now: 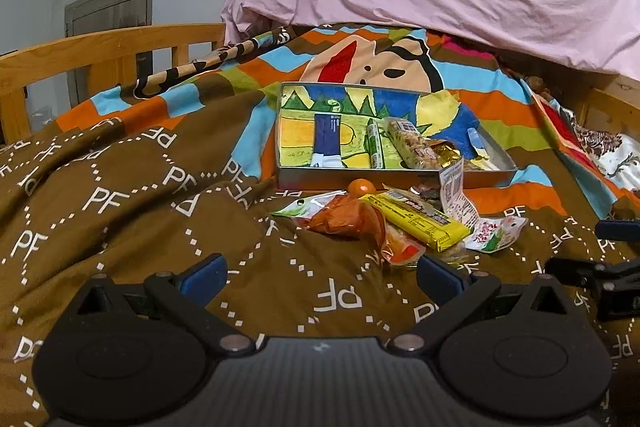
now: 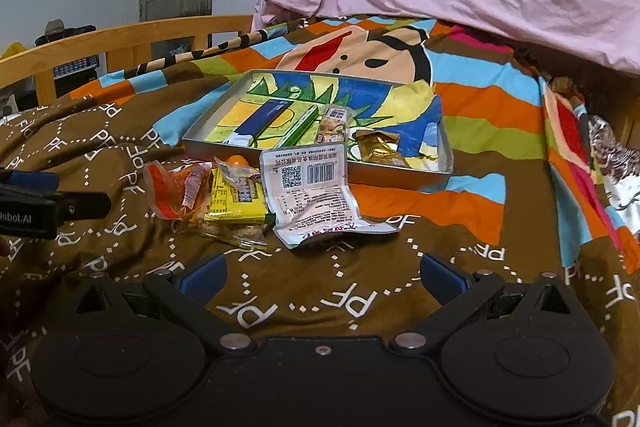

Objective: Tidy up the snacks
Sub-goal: 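Lower both open tools toward the snack pile beside the tray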

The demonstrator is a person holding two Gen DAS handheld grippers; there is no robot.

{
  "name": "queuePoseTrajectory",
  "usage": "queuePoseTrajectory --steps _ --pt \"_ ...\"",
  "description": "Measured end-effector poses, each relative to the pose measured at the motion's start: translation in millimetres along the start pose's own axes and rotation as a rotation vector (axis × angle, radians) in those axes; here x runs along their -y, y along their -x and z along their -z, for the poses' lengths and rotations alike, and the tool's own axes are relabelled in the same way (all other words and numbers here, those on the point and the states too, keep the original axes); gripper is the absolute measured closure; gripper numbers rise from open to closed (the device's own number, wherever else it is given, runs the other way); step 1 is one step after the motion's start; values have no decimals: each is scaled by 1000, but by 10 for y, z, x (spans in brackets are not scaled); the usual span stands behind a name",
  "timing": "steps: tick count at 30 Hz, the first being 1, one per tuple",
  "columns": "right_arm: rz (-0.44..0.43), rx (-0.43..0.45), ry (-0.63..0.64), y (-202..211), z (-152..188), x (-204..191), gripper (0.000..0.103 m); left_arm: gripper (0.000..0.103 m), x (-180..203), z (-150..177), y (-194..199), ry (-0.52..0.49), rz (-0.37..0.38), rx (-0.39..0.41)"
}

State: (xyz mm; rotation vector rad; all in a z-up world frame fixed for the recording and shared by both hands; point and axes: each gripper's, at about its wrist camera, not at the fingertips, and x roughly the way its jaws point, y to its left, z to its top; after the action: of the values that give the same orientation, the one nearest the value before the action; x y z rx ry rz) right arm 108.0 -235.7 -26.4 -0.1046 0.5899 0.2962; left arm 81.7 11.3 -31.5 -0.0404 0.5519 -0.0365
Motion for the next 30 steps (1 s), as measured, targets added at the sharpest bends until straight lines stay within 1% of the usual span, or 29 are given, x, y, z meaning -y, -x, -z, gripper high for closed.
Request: queuePoseTrajectory --steps 6,10,17,21,25,27,30 --pt "12 -12 -40 -218 -48 137 1 0 53 -43 -77 -37 -9 -13" --pt "0 -26 -68 -332 -51 227 1 0 70 -82 -136 -47 -10 -19" --pt "-14 -13 -15 -547 -107 263 1 0 130 -247 -272 -81 2 4" --pt "-28 -15 -7 -675 -148 322 1 0 188 -375 -369 -96 36 21" --pt "-49 -19 29 -768 -164 369 1 0 277 -494 -486 -131 101 20" --pt "-49 -19 48 -798 -167 390 1 0 318 -543 -555 -139 134 4" --pt "-45 -19 59 -823 -153 425 1 0 355 -591 -659 -114 184 -30"
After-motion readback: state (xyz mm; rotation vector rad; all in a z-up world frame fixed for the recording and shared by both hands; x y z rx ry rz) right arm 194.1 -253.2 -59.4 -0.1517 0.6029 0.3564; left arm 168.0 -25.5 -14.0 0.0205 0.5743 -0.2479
